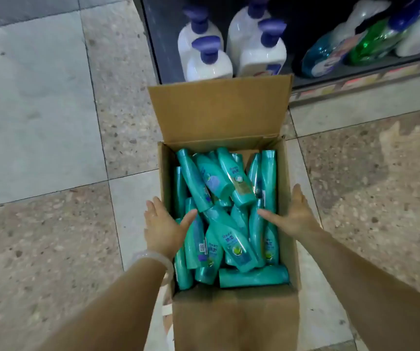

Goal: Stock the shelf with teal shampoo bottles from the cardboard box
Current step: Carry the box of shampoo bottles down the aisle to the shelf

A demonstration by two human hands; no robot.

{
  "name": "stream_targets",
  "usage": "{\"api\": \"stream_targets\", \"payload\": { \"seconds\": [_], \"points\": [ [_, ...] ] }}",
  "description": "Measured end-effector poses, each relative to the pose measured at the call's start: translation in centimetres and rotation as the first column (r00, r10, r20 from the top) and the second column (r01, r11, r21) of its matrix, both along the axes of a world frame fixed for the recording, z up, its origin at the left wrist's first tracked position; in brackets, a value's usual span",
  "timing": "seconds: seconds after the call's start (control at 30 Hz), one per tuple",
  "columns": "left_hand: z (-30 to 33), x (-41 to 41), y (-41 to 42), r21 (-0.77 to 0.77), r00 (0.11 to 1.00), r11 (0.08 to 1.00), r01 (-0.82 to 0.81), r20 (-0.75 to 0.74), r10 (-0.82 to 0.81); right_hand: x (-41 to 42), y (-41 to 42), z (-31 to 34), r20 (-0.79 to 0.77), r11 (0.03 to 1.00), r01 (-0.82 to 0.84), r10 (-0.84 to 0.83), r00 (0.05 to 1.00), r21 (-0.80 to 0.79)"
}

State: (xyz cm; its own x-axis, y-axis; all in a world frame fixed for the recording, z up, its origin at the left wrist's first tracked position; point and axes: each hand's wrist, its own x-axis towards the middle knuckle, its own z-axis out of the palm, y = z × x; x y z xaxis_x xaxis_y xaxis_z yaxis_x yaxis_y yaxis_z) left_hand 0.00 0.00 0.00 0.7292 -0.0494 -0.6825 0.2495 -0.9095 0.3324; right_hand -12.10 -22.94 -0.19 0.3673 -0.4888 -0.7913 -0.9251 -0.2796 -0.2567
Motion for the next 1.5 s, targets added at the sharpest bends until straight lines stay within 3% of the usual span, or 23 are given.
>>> {"api": "stream_targets", "payload": {
  "seconds": [0.13,0.27,0.43,0.7,0.83,1.0,1.23,1.37,1.5],
  "points": [
    [-4.0,1.4,-0.4,-0.181,0.94,0.925,-0.335,-0.125,0.317,0.3,-0.6,-4.3,0.079,0.957,0.288,-0.288,0.954,0.016],
    [-6.3,1.3,0.7,-0.145,0.918,0.908,-0.394,-0.119,0.379,-0.4,-0.8,-6.6,0.105,0.919,0.392,-0.386,0.916,-0.039],
    [-6.7,1.6,0.0,0.136,0.974,0.965,-0.226,0.053,0.221,0.0,-0.6,-6.5,0.006,0.936,0.234,-0.241,0.971,-0.262],
    [-4.4,1.4,1.2,0.096,0.966,0.964,-0.248,0.105,0.238,-0.4,0.0,-3.4,0.034,0.935,0.145,-0.141,0.989,-0.324],
    [1.2,2.3,2.6,0.038,0.959,0.964,-0.263,0.117,0.257,0.4,0.8,2.0,0.105,0.926,0.143,-0.113,0.988,-0.349],
    [13.1,3.3,5.0,-0.012,0.948,0.958,-0.288,0.141,0.287,2.6,2.6,12.5,0.145,0.926,0.124,-0.076,0.987,-0.358],
    [28.2,3.1,11.5,0.158,0.987,0.975,-0.154,0.062,0.146,-0.3,9.4,26.7,0.052,0.956,0.155,-0.147,0.988,-0.248],
    [34.7,2.1,15.6,0.188,0.973,0.956,-0.227,-0.005,0.232,-0.2,12.4,32.7,0.014,0.976,0.066,-0.065,0.998,-0.206],
    [40.0,0.5,19.3,0.203,0.944,0.923,-0.328,0.033,0.328,2.0,14.5,37.9,-0.003,0.972,-0.057,0.058,0.998,-0.23]
  ]
}}
